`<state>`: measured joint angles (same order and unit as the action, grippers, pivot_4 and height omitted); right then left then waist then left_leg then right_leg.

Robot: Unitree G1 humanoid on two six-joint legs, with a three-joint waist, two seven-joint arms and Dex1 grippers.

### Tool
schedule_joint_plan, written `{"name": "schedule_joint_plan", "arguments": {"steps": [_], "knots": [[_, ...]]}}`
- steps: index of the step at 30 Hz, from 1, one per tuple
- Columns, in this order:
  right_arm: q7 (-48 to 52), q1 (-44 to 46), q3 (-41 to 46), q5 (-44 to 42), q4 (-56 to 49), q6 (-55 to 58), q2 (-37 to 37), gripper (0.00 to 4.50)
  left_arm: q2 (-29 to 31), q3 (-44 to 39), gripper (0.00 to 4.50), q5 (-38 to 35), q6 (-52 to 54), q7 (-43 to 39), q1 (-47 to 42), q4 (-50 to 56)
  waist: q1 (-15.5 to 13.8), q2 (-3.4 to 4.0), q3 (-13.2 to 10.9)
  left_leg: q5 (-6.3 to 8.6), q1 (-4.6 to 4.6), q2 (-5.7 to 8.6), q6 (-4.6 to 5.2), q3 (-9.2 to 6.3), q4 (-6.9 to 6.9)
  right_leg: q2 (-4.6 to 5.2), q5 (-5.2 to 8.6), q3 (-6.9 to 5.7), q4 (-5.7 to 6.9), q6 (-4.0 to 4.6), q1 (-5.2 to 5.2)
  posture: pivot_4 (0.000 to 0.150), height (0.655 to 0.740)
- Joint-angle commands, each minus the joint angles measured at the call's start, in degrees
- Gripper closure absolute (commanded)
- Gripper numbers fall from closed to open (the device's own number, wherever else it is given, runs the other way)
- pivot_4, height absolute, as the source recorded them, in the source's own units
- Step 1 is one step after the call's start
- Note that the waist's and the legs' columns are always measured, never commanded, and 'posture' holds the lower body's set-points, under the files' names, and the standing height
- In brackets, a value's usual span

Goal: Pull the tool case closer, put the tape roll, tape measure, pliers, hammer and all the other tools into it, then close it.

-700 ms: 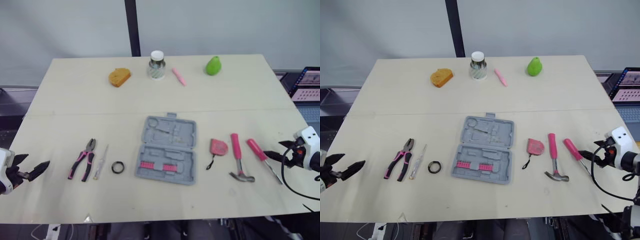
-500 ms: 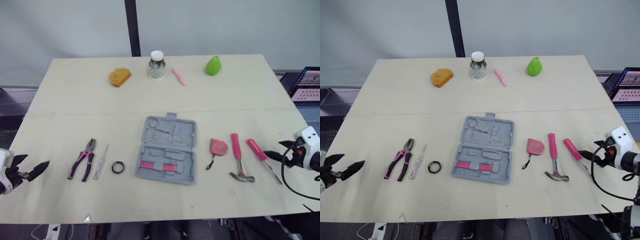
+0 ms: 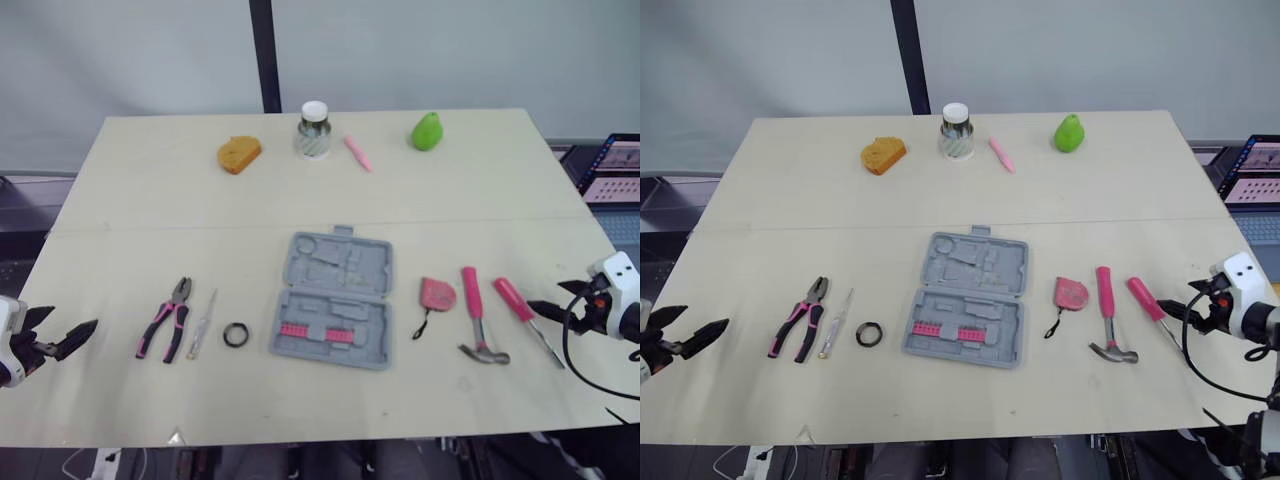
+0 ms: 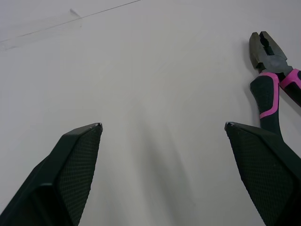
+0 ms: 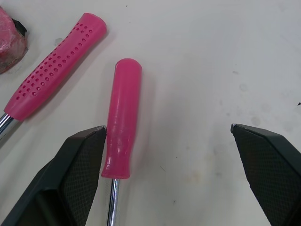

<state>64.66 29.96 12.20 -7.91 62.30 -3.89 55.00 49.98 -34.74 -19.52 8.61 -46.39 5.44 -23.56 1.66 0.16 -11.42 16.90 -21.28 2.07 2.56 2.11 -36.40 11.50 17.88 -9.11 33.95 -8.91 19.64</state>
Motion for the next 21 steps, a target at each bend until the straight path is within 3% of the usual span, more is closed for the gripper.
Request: {"name": "schedule_joint_plan", "arguments": {"steps": [1, 16, 19, 21], "knots": [[-0.41, 0.23, 1.66, -0.86, -1.17, -1.01, 2.31, 0.0, 1.04, -0.89, 0.03, 0.31, -0.95, 0.27, 0.38, 0.0, 0.0, 0.0, 0.0, 0.0, 0.0, 0.0, 0.0, 0.0, 0.0, 0.0, 0.0, 0.0, 0.0, 0.0, 0.0, 0.15, 0.74], [0.14, -0.36, 2.52, -2.25, -2.48, -0.28, 2.48, 0.0, 0.74, -0.65, 0.03, 0.79, -0.96, 0.87, 0.09, 0.46, 0.0, 0.0, 0.0, 0.0, 0.0, 0.0, 0.0, 0.01, 0.0, 0.0, 0.0, 0.0, 0.0, 0.0, 0.0, 0.15, 0.74], [2.67, -2.63, 3.8, -5.47, -9.9, 4.04, 1.61, 0.0, 1.12, -0.5, 0.03, 0.65, -0.75, 0.97, -0.75, 2.41, -0.04, 0.0, 0.0, 0.0, 0.0, 0.0, 0.0, 0.01, 0.0, 0.0, 0.0, 0.0, 0.0, 0.0, 0.0, 0.15, 0.74], [3.17, -6.35, 4.37, -8.47, -20.87, 9.87, 0.6, 0.0, 1.38, 0.25, 0.03, 0.09, 0.61, 0.7, -1.68, 6.13, -0.08, 0.0, 0.0, 0.01, -0.01, -0.03, -0.01, 0.0, 0.0, -0.01, 0.0, 0.0, 0.0, 0.0, 0.0, 0.15, 0.74]]}}
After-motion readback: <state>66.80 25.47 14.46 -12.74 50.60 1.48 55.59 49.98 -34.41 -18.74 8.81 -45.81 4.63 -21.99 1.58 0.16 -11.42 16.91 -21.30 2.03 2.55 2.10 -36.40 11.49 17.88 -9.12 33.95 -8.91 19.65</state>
